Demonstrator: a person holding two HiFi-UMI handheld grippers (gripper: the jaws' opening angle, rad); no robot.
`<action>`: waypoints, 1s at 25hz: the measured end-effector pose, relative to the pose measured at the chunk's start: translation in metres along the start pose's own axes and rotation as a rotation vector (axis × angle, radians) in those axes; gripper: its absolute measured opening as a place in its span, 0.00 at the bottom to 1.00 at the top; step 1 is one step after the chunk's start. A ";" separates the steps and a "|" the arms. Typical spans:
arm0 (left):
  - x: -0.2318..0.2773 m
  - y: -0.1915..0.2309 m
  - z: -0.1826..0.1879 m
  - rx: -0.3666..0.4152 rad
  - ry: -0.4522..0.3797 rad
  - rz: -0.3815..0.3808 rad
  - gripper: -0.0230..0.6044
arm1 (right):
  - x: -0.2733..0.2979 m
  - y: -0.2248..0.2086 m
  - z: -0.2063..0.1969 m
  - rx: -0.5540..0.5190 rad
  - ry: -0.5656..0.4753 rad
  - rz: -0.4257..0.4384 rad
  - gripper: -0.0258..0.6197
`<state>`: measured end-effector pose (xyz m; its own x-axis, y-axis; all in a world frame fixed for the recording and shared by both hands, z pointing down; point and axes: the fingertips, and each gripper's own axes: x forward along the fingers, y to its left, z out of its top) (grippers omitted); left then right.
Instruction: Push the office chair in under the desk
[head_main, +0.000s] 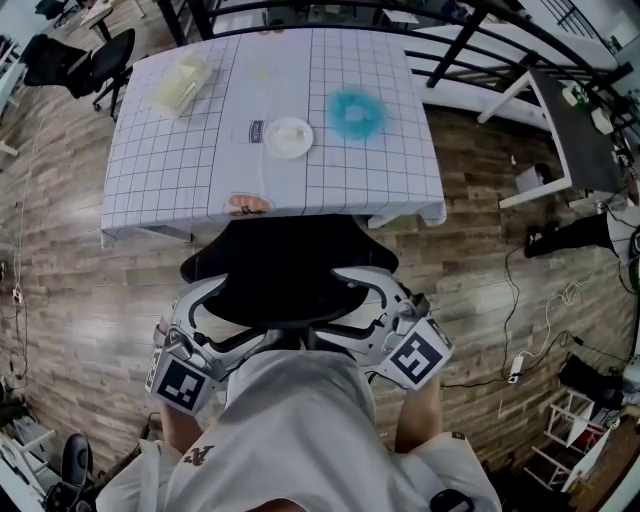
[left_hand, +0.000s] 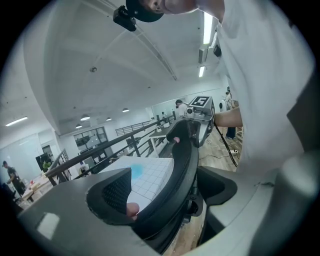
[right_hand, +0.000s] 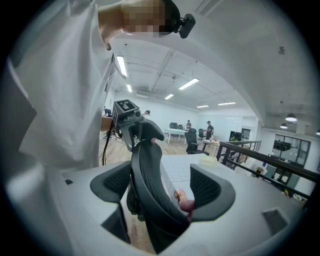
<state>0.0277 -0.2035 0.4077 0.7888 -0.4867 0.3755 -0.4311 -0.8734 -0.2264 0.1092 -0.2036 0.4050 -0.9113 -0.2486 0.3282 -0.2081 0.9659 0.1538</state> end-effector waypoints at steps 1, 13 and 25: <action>0.003 0.001 0.001 -0.002 0.000 0.002 0.69 | -0.001 -0.003 -0.001 -0.001 -0.002 0.002 0.62; 0.032 0.018 0.014 -0.006 0.036 0.045 0.70 | -0.019 -0.034 -0.010 -0.025 -0.027 0.022 0.62; 0.042 0.033 0.016 -0.005 0.034 0.034 0.69 | -0.018 -0.052 -0.010 -0.024 -0.039 0.003 0.62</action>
<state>0.0536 -0.2525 0.4021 0.7584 -0.5162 0.3979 -0.4597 -0.8565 -0.2348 0.1401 -0.2505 0.3999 -0.9252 -0.2419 0.2925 -0.1968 0.9646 0.1753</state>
